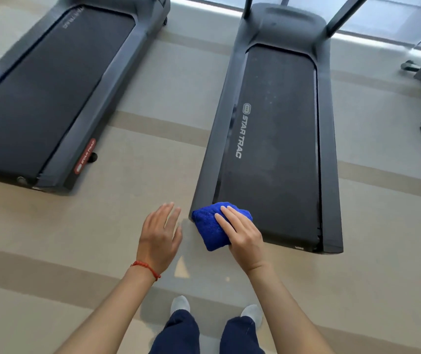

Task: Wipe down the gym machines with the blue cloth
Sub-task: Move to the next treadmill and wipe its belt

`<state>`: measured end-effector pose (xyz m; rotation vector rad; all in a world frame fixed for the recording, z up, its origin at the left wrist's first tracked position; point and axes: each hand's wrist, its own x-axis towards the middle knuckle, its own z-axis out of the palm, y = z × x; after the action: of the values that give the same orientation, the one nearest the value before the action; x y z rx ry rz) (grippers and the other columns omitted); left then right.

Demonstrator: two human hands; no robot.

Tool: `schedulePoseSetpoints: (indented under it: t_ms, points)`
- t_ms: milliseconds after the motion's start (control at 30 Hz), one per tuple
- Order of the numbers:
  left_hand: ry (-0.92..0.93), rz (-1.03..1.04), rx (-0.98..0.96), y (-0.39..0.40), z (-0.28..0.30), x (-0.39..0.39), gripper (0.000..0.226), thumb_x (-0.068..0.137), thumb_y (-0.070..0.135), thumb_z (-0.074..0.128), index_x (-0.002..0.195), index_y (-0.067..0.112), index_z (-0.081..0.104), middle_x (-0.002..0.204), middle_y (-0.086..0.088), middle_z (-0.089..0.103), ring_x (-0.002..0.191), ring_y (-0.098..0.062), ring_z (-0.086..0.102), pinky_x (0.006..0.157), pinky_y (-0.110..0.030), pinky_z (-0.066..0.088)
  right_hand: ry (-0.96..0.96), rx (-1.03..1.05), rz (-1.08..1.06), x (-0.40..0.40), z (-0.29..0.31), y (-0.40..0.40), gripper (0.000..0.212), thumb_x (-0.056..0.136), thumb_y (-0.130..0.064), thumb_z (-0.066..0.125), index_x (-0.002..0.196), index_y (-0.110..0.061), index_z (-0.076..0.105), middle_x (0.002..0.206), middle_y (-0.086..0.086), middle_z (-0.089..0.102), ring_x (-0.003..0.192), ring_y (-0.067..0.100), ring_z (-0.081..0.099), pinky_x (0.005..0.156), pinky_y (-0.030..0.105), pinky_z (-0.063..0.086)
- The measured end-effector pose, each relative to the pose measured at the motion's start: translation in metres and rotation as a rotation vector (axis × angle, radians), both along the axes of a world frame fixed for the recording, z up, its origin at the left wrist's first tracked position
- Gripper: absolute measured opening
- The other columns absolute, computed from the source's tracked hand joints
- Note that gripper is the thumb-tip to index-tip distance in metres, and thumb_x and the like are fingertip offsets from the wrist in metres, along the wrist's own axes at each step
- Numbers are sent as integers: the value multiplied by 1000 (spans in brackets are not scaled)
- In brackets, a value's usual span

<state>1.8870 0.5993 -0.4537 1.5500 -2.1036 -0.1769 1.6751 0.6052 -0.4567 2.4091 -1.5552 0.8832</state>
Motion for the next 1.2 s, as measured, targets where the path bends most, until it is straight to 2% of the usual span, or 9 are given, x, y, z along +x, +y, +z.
schedulePoseSetpoints:
  t_ms: [367,433,533,667,800,900,1000,1067,1200]
  points:
    - [-6,118,-12,-7,23,76,42,101,30,21,118,6,50,116,-20,61,110,-32,52,93,-40,36,-60,5,97,90,28,-32,31,83,0,49,106,-7,67,111,11,67,102,25,65,91,34,50]
    - [0,140,-20,-17,25,83,42,100,30,21,118,6,50,116,-20,61,111,-31,50,93,-39,36,-61,6,125,96,30,-44,30,79,3,58,105,-6,68,110,11,67,101,25,65,88,34,52]
    - [-15,158,-23,-37,27,91,42,101,31,19,119,7,49,116,-19,61,111,-30,51,93,-39,37,-45,54,163,101,32,-67,46,66,4,76,109,-7,65,111,11,67,102,25,65,91,33,48]
    - [-34,165,-22,-74,28,97,42,100,31,18,118,7,48,116,-19,61,109,-31,54,90,-42,43,-27,117,199,106,30,-104,65,59,-6,86,116,-12,54,114,9,66,105,23,63,94,30,44]
    - [-45,149,13,-115,32,101,42,100,31,17,119,8,47,115,-19,62,109,-30,53,87,-44,47,-53,55,182,113,34,-147,46,65,3,78,108,-8,65,110,10,68,100,24,65,90,33,48]
    - [-62,135,50,-146,36,104,39,100,29,20,120,8,46,116,-19,61,111,-29,50,89,-43,45,-70,25,171,116,36,-175,28,78,-1,60,104,-7,69,109,10,68,100,25,66,86,36,54]
    - [-63,139,57,-174,38,108,34,93,24,32,120,8,46,117,-19,60,113,-28,47,89,-44,44,-70,36,164,121,38,-201,33,72,2,69,104,-7,69,109,11,68,99,25,66,86,37,54]
    - [-78,115,63,-189,40,111,36,98,27,24,121,8,45,117,-19,60,113,-28,46,91,-43,43,-67,56,149,124,39,-215,43,64,3,77,105,-7,68,109,11,68,100,26,66,87,36,51]
    - [-82,77,79,-218,40,118,40,100,30,19,122,8,44,117,-20,60,114,-28,45,95,-40,34,-76,50,99,130,39,-236,31,81,-3,56,110,-8,63,111,11,67,101,26,65,86,37,54]
